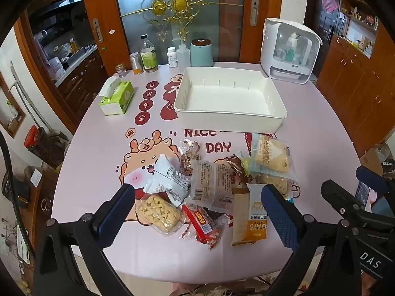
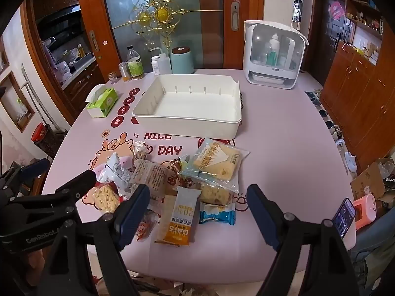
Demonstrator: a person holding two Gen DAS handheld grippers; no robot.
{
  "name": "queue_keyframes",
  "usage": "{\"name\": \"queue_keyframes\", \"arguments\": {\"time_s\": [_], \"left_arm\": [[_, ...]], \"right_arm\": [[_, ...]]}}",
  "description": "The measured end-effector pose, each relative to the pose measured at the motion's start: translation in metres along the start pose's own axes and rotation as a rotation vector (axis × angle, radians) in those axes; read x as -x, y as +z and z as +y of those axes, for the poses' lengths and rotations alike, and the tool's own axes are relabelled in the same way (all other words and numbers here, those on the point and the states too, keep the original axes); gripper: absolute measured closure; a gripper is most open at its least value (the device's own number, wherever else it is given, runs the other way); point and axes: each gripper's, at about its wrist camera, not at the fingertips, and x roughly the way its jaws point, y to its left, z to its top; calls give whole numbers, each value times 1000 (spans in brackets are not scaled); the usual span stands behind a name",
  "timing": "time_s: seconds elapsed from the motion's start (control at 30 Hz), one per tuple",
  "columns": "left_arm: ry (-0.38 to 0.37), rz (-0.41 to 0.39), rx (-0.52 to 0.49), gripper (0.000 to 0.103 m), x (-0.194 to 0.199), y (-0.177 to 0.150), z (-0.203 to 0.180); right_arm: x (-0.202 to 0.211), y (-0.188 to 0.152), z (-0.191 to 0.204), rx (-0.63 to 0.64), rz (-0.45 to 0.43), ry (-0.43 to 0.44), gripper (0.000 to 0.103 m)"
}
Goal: Organize snacks
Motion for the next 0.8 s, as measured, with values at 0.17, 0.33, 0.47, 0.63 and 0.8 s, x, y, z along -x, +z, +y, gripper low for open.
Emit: {"name": "queue_keyframes", "arguments": {"time_s": [0.17,0.33,0.47,0.63,0.8], "left_arm": [[-4,4,4,2,0,0,0],[-5,5,6,2,-1,0,-1],[-5,3,6,2,-2,0,-3],[-11,1,10,3,-1,0,-4],[-12,-1,11,3,-1,0,-2]], "right_arm": [[0,0,2,-4,4,6,21],[1,3,9,2,5,-1,21],[2,1,9,2,2,-1,21],[1,0,9,3,0,1,21],[1,0,11,5,-3,3,21]]}}
